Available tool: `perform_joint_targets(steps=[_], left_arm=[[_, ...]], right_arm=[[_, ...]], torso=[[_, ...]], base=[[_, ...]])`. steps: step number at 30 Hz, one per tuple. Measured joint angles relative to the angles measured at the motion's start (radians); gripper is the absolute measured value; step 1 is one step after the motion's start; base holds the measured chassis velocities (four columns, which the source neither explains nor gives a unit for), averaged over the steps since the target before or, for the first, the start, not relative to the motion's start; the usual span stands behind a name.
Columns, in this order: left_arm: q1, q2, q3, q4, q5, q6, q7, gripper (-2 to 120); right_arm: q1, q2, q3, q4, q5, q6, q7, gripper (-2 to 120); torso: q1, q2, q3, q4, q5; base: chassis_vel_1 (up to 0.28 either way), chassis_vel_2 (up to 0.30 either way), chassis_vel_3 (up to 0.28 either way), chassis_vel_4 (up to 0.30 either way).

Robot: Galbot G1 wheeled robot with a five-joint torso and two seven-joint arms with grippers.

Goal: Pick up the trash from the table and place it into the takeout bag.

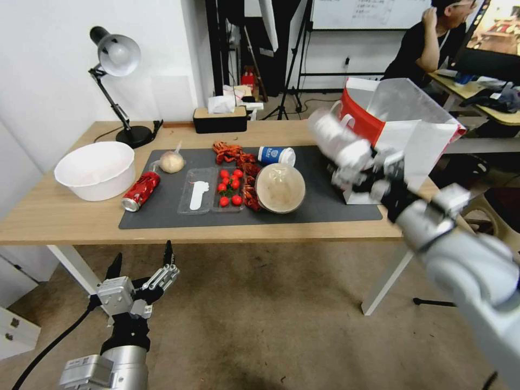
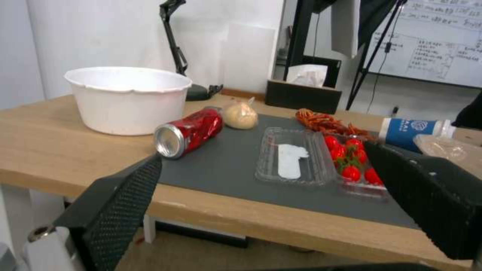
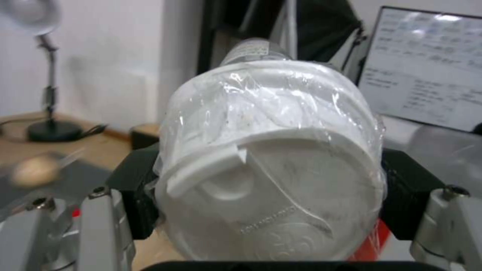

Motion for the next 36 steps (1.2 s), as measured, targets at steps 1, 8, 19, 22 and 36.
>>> perform_joint_targets(steps=[1,8,19,22,36], left_arm=[[0.000,0.001,-0.002,-0.001,-0.001,0.002,0.001,100],[-0.008,-0.004,-0.006,0.006,-0.002,0.006,0.002,100],[-0.021,-0.020,-0.011,0.032,-0.001,0.001,-0.001,100],[-0.015,-0.020,-0.012,0.032,0.004,-0.001,-0.002,100],[-0.005,-0.026,-0.012,0.026,0.017,-0.016,-0.001,100]], right_arm=[[0.020,-0.010,-0.004,0.001,0.017,-0.008,0.010,76],[0.382,-0.130,-0.078,-0.194,0.210,-0.044,0.096,76],[0.706,-0.116,-0.198,-0.498,0.309,-0.118,0.178,93],[0.700,-0.103,-0.193,-0.502,0.288,-0.123,0.181,99],[0.638,-0.109,-0.168,-0.356,0.387,-0.063,0.152,100]], torso=[[0.000,0.000,0.000,0.0002,0.0001],[0.000,0.000,0.000,0.0000,0.0004],[0.000,0.000,0.000,-0.0002,0.0003],[0.000,0.000,0.000,0.0000,0.0000],[0.000,0.000,0.000,0.0001,-0.0002]], base=[[0.000,0.000,0.000,0.000],[0.000,0.000,0.000,0.000],[0.000,0.000,0.000,0.000],[0.000,0.000,0.000,0.000],[0.000,0.000,0.000,0.000]])
